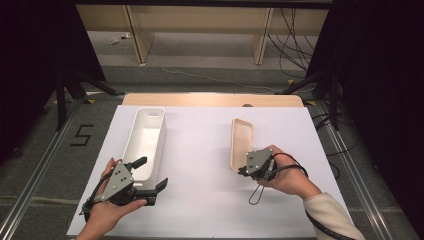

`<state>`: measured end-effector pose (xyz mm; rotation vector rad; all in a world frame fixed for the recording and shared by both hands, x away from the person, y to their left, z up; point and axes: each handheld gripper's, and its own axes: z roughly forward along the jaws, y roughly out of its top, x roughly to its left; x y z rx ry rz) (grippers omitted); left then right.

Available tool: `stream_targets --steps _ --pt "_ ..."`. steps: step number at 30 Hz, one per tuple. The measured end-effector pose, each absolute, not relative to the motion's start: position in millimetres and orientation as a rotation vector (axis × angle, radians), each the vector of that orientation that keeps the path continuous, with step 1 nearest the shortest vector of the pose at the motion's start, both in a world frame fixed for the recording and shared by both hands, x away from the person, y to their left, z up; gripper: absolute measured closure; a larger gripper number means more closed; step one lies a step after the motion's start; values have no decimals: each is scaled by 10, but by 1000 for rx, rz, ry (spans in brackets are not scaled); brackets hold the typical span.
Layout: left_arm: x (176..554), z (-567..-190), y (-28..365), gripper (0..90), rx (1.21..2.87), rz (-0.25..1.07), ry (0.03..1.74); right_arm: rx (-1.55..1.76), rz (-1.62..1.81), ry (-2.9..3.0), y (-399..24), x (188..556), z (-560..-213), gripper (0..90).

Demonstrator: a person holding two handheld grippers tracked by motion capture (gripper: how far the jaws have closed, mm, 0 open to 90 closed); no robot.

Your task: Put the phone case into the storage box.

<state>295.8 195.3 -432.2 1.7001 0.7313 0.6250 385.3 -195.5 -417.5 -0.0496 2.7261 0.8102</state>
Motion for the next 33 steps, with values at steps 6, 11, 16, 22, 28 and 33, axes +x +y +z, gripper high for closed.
stream_targets --steps 6,11,16,22,28,33 --pt "2958 -4322 1953 83 1700 626 731 -73 823 2724 -1925 3832 -4166 883" --pt "2957 -4322 1952 84 1700 625 732 -78 827 2722 -1909 3817 -4157 884" --pt "2959 -4322 1953 84 1700 626 731 -96 835 2722 -1871 3789 -4148 884" --pt "2958 -4322 1953 84 1699 625 732 -114 835 2720 -1834 3765 -4145 884" --pt "2959 -4322 1953 85 1700 625 732 -135 839 2723 -1800 3745 -4146 884" --pt "2959 -4322 1953 86 1699 626 732 -136 844 2724 -1781 3727 -4144 884"
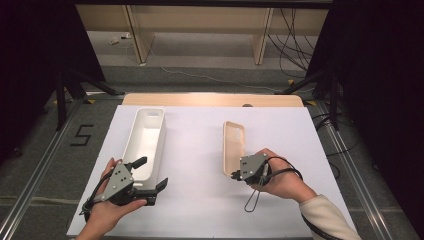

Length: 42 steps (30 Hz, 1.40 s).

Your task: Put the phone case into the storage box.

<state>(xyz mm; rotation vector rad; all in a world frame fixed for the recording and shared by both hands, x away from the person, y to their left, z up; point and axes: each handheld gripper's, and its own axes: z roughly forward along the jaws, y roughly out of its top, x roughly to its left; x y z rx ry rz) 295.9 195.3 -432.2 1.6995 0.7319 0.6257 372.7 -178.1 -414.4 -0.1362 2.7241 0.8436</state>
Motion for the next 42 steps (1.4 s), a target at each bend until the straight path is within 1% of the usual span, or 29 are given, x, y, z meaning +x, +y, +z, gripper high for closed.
stream_targets --steps 10,20,27,32,40,42 --pt "2965 -4315 1946 91 1693 622 737 -163 856 2726 -1725 3696 -4148 884" --pt "3014 -4204 1789 106 1697 576 726 -201 874 2734 -1622 3620 -4161 885" --pt "3203 -4105 1580 118 1739 554 711 -237 880 2730 -1531 3562 -4162 885" --pt "3309 -4016 1464 133 1740 527 710 -251 886 2725 -1488 3534 -4166 885" --pt "3531 -3903 1171 155 1794 498 724 -260 886 2701 -1450 3510 -4126 886" --pt "3621 -3870 1068 175 1794 494 737 -260 884 2701 -1444 3503 -4115 886"
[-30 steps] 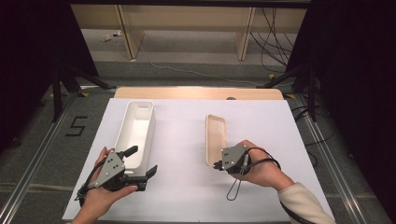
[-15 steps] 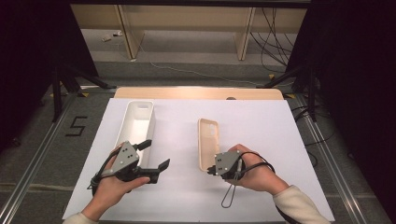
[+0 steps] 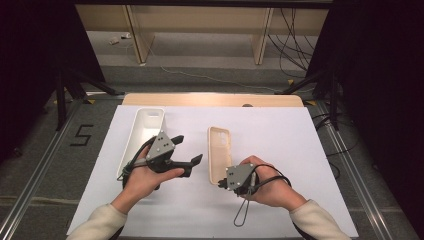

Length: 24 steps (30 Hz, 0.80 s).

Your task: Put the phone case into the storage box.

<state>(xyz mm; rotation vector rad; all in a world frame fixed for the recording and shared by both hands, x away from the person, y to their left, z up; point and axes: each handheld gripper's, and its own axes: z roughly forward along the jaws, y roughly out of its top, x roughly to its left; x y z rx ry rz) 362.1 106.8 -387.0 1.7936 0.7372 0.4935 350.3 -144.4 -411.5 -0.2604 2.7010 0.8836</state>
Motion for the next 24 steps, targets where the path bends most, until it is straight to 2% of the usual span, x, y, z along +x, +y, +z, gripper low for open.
stream_targets --steps 14,24 --pt "3964 -3839 705 350 1812 415 871 -276 887 2681 -1420 3470 -4074 886" --pt "4019 -3862 661 557 1790 359 932 -314 851 2670 -1384 3440 -4069 886"
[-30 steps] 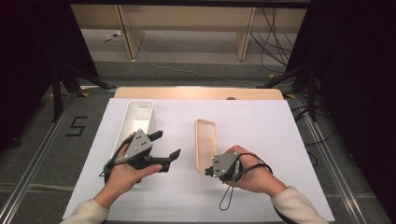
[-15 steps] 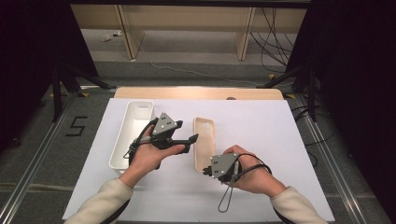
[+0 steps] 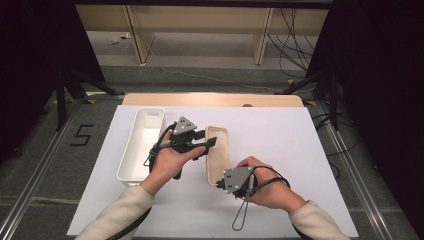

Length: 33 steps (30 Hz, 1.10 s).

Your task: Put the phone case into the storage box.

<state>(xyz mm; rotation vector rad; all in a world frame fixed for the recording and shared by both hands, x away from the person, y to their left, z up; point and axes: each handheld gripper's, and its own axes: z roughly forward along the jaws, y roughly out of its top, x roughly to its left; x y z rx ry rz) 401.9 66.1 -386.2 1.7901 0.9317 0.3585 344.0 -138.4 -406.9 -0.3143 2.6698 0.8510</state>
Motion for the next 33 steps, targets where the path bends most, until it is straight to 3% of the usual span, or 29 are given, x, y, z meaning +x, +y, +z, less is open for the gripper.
stream_targets --steps 10,33 --pt "3995 -3832 675 678 1745 292 960 -343 799 2667 -1348 3422 -4097 886" --pt "3863 -3758 630 823 1697 245 915 -289 726 2659 -1326 3474 -4196 856"
